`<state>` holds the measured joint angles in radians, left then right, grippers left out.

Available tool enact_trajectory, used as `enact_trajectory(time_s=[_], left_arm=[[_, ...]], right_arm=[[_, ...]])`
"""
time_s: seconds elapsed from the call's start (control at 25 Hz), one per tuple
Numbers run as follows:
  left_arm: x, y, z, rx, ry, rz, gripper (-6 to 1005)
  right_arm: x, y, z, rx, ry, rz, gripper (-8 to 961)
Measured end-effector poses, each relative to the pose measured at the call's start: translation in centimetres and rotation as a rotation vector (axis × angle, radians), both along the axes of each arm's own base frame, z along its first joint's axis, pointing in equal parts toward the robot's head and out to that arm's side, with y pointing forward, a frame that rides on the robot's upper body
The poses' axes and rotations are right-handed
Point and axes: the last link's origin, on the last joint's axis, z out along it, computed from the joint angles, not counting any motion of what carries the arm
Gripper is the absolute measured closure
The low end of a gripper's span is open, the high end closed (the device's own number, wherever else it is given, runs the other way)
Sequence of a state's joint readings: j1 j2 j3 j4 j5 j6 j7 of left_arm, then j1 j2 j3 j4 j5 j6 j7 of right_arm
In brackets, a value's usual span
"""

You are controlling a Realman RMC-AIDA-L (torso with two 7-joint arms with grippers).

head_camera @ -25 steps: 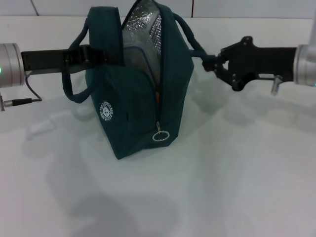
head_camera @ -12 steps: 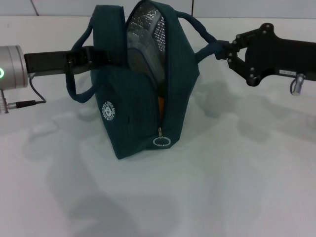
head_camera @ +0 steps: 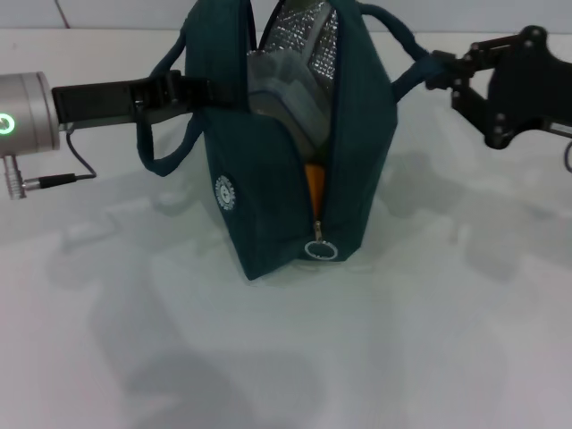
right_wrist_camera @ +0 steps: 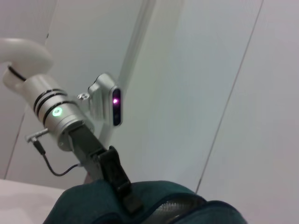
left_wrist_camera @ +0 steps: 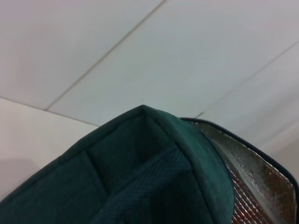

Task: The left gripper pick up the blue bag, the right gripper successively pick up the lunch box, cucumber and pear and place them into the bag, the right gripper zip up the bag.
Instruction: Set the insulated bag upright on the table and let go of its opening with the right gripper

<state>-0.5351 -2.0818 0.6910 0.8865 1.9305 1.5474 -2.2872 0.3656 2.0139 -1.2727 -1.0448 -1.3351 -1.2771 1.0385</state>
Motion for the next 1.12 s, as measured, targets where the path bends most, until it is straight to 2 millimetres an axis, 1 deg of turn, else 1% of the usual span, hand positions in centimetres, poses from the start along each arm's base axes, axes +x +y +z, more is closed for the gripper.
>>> enact_trajectory(time_s=[0.12,0.36,0.48,0.52,0.56,0.84,0.96,1.12], left_arm=[[0.4,-0.1,-0.5,-0.017,-0.017,-0.012,948],[1.3,-0.5,-2.1,-0.076,-0.053,-0.037,948],[1.5,-0.9,-3.0,-0.097,-0.076,-0.05,948],[1.5,-0.9,-3.0,-0.097,-0.076,-0.05,948],[1.5,-1.2,-4.0,-0.116,-0.096,-0.059,948],[1.0,-2.2,-6.2,-0.159,-0.143,-0.045,948],[0.8,-2.4,-6.8,-0.164,-0.15,-0.046,948],[0.7,-2.3,-6.9,-0.153,-0.142,-0.038,948]], right_arm=[[0.5,-0.7,1.1,0.025,0.024,0.0,895],[2.2,-3.2,3.8,0.019,0.11,0.029,894],[2.9,-4.1,4.6,0.02,0.13,0.028,894],[3.2,-4.4,4.8,0.019,0.133,0.025,894],[3.5,-4.6,4.9,0.016,0.135,0.019,894],[5.0,-5.6,4.5,-0.022,0.1,-0.018,893],[5.2,-5.9,4.2,-0.043,0.075,-0.018,894],[5.1,-5.9,3.7,-0.082,0.062,-0.002,897]])
